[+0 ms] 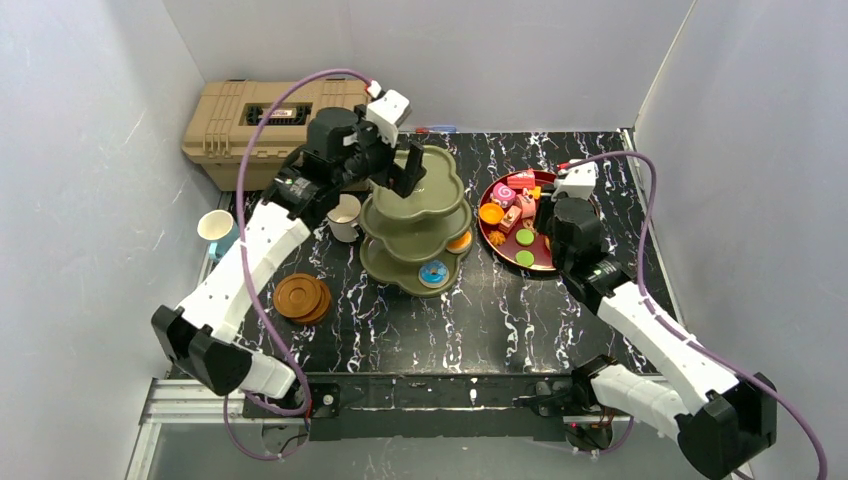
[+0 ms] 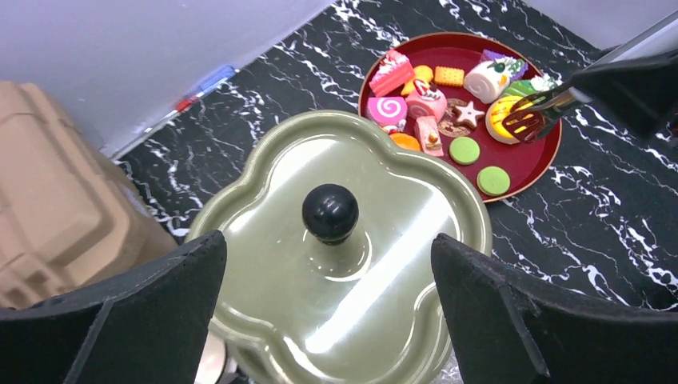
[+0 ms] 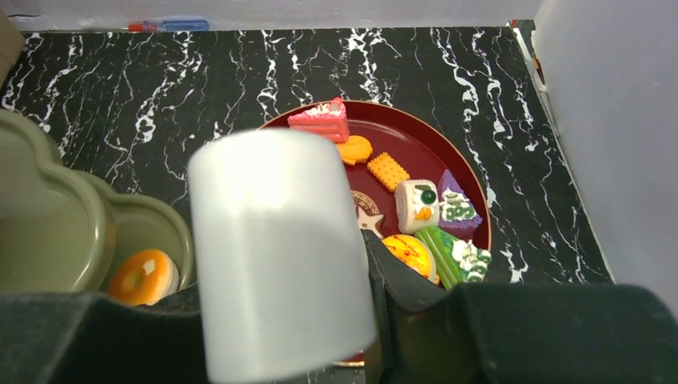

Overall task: Serve the afternoon tea
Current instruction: Move the desert table to the center of the board, then pick up the desert from the tray.

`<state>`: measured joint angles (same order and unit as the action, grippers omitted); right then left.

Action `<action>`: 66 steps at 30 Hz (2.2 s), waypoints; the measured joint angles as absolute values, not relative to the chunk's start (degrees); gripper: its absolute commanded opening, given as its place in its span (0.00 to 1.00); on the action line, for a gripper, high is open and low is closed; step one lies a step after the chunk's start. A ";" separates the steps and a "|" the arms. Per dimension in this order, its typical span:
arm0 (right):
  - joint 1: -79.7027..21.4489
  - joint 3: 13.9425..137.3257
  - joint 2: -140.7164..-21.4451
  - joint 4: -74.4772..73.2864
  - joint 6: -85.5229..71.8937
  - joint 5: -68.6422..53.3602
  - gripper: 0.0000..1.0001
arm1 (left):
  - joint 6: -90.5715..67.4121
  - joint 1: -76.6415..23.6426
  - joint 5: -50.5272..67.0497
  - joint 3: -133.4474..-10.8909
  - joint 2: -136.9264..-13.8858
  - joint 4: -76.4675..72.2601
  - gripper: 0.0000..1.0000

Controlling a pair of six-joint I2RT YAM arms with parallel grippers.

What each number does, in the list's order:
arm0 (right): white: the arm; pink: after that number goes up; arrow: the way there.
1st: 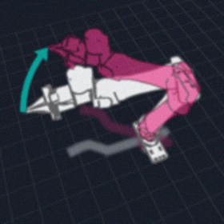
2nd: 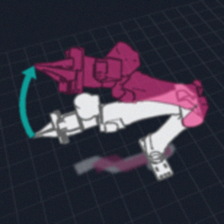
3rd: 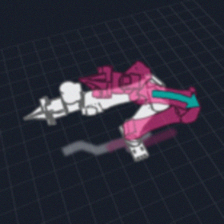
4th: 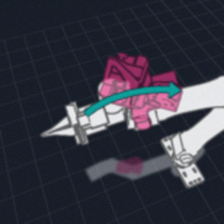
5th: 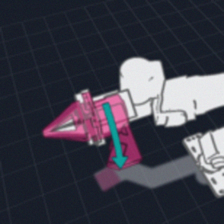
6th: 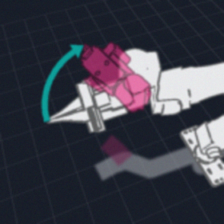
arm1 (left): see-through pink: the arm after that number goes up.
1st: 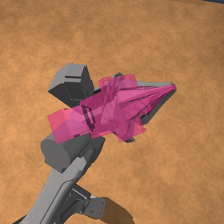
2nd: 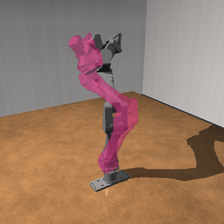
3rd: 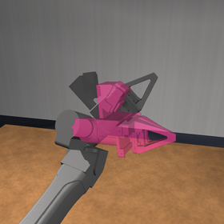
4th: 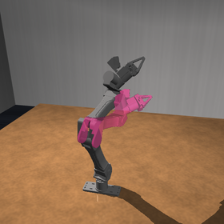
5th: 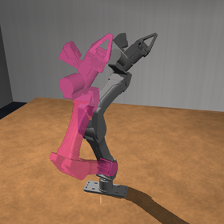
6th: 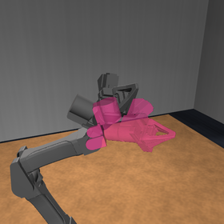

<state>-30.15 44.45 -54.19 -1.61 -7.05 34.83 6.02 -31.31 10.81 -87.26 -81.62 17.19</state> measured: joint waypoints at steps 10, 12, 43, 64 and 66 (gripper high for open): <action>-24.95 39.22 -63.77 18.63 -5.80 32.86 0.01 | 8.84 -19.77 7.77 -105.58 -78.87 40.86 0.98; -23.75 37.78 -65.58 23.16 -5.82 32.18 0.01 | 9.06 -15.31 7.66 -107.59 -79.13 44.88 0.98; -20.67 39.97 -79.37 36.53 -4.62 25.71 0.35 | 11.90 6.74 17.21 -100.79 -79.15 55.66 0.98; -18.41 40.38 -81.03 36.53 -4.71 23.66 0.53 | 11.33 7.18 18.13 -99.68 -77.93 52.73 0.98; -17.93 41.15 -81.80 36.58 -4.99 22.83 0.53 | 11.33 7.18 18.13 -99.63 -77.89 52.66 0.98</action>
<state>-17.93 41.15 -81.80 36.58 -4.99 22.83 11.33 7.18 18.13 -99.63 -77.89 52.66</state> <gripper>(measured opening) 0.532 0.981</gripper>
